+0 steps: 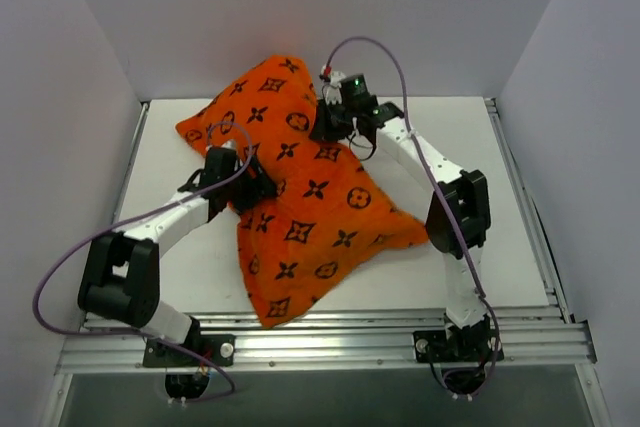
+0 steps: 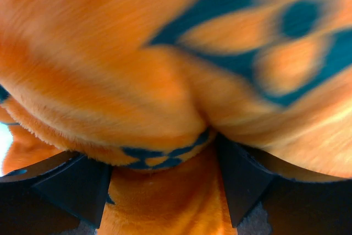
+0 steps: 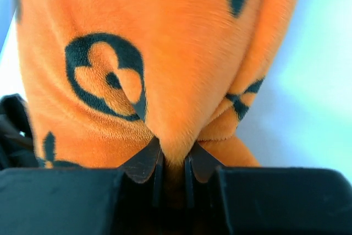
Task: Remove the pillowcase from the pillow
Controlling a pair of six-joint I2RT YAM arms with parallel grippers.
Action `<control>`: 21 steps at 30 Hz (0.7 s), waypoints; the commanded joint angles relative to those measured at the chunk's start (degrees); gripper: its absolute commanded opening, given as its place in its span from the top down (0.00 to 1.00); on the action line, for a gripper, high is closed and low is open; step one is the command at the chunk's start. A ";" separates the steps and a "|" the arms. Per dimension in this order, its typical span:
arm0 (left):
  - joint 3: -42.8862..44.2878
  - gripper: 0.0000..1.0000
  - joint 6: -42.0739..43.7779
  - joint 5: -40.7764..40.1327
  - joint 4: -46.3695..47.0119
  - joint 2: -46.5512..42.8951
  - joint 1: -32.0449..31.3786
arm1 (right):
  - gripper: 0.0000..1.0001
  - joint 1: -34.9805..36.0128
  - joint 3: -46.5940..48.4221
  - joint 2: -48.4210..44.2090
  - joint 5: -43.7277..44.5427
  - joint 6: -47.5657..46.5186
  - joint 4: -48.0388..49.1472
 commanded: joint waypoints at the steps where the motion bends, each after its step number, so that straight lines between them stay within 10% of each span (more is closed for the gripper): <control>1: 7.65 0.20 -4.53 5.43 12.35 3.76 -4.69 | 1.00 7.82 12.84 -12.18 6.53 -8.53 -13.79; 8: 15.14 0.17 -3.57 2.62 13.33 2.19 -4.61 | 1.00 14.24 6.85 -20.61 8.31 -9.50 -11.27; 13: 0.77 0.06 -4.09 -0.54 11.66 -10.86 -4.61 | 0.78 14.77 -8.30 -24.58 9.81 -5.03 -6.17; 21: -6.05 0.06 -0.50 -7.75 -17.94 -42.35 -4.17 | 0.54 21.36 -14.91 -32.65 14.36 -2.83 -8.70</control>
